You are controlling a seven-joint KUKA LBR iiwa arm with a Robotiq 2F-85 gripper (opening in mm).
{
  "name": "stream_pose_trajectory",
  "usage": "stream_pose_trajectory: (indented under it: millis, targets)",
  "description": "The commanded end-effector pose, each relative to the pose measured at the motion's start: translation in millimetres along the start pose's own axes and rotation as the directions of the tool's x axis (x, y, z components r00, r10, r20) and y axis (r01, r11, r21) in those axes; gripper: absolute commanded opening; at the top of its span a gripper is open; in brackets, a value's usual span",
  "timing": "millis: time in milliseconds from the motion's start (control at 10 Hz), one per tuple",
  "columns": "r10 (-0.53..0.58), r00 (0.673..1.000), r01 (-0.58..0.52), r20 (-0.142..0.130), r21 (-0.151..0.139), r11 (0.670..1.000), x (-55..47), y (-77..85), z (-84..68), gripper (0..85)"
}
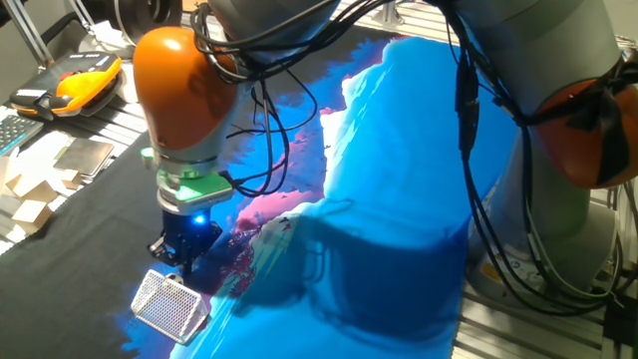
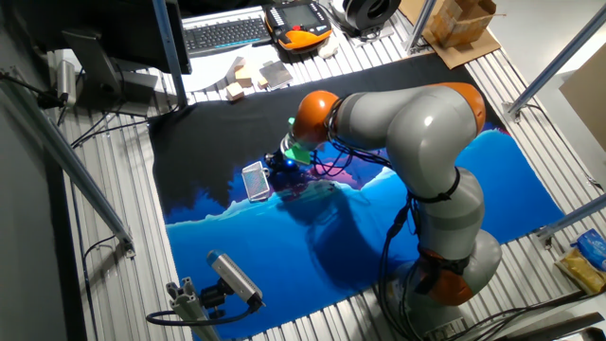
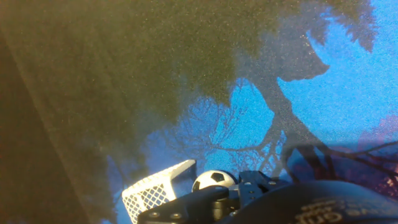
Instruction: Push the soccer ball into the goal
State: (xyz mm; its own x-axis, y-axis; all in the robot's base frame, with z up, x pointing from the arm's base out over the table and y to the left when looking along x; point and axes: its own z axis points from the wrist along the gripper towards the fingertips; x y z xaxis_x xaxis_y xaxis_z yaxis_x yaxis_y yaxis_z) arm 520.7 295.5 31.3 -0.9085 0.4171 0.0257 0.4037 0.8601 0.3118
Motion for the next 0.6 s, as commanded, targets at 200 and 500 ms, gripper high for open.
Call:
stream_pose_trajectory:
  millis: [200, 500]
  targets:
    - [0.014, 1.0, -0.014, -0.014, 0.028, 1.0, -2.5, 1.6, 2.0, 0.0]
    - [0.017, 1.0, -0.016, -0.017, 0.031, 0.999, -8.1, 4.1, 6.7, 0.0]
